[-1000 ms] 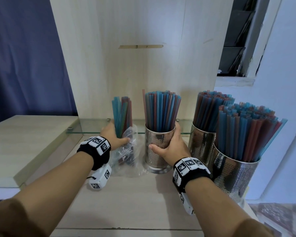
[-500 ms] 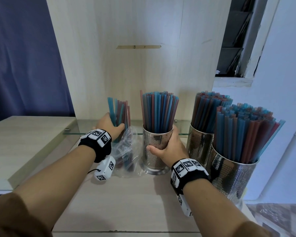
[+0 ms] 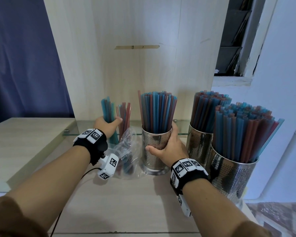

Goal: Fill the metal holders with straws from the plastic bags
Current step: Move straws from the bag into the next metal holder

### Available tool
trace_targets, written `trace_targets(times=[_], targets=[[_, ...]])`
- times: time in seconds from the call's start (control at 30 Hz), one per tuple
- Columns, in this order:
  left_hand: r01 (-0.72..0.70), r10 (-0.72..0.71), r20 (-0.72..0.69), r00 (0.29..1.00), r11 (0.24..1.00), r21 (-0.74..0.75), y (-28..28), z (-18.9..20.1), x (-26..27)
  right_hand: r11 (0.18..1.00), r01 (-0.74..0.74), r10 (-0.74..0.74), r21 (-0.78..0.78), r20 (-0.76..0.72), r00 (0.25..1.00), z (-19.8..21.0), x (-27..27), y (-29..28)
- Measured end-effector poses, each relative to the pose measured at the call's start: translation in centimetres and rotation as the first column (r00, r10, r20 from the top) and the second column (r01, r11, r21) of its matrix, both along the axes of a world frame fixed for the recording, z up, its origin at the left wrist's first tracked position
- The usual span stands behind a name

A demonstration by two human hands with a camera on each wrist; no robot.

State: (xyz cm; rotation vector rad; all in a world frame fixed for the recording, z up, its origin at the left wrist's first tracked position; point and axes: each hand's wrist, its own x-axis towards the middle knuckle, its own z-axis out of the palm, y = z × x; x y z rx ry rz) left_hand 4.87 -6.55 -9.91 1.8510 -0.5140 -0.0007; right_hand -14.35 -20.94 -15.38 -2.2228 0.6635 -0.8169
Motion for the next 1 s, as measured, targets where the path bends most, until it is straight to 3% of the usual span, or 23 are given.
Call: trace_targets(times=[0.43,0.8,1.0], targets=[[-0.048,0.047,0.018,0.999,0.994,0.095,-0.6,0.1,-0.1,0.999,-0.032,0.031,0.037,0.036,0.999,0.0,0.0,0.0],[0.093,-0.093,0.063,0.994,0.996,0.015,0.4,0.9,-0.5,1.0,-0.015,0.014,0.023,0.021,1.0,-0.1,0.1,-0.1],[0.085,-0.096,0.108,0.989,0.991,0.1,0.3,0.6,-0.9,0.999,-0.018,0.017,0.032,0.027,0.999,-0.1,0.1,-0.1]])
